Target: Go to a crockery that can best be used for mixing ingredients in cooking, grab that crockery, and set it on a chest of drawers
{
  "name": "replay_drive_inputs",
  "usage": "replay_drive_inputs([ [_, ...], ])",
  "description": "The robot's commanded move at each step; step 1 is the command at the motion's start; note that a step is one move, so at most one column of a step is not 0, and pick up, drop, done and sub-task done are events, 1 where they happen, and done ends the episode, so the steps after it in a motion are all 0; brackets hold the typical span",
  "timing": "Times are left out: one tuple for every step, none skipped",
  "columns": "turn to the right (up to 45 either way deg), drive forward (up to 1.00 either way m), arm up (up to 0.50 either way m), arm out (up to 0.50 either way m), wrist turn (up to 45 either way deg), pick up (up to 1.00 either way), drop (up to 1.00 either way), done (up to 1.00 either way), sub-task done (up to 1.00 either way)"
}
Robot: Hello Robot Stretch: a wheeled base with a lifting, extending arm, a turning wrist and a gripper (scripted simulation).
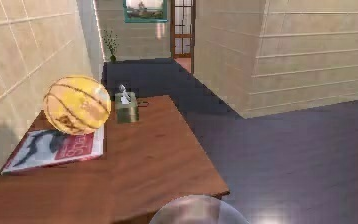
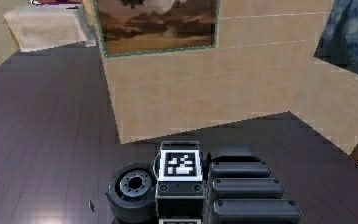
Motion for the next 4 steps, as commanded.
replay_drive_inputs([
  [45.0, 0.0, 0.0, 0.0, 0.0, 0.0, 0.0, 0.0, 0.0],
  [45.0, 0.0, 0.0, 0.0, 0.0, 0.0, 0.0, 0.0, 0.0],
  [18.0, 0.0, 0.0, 0.0, 0.0, 0.0, 0.0, 0.0, 0.0],
  [-45.0, 0.0, 0.0, 0.0, 0.0, 0.0, 0.0, 0.0, 0.0],
])
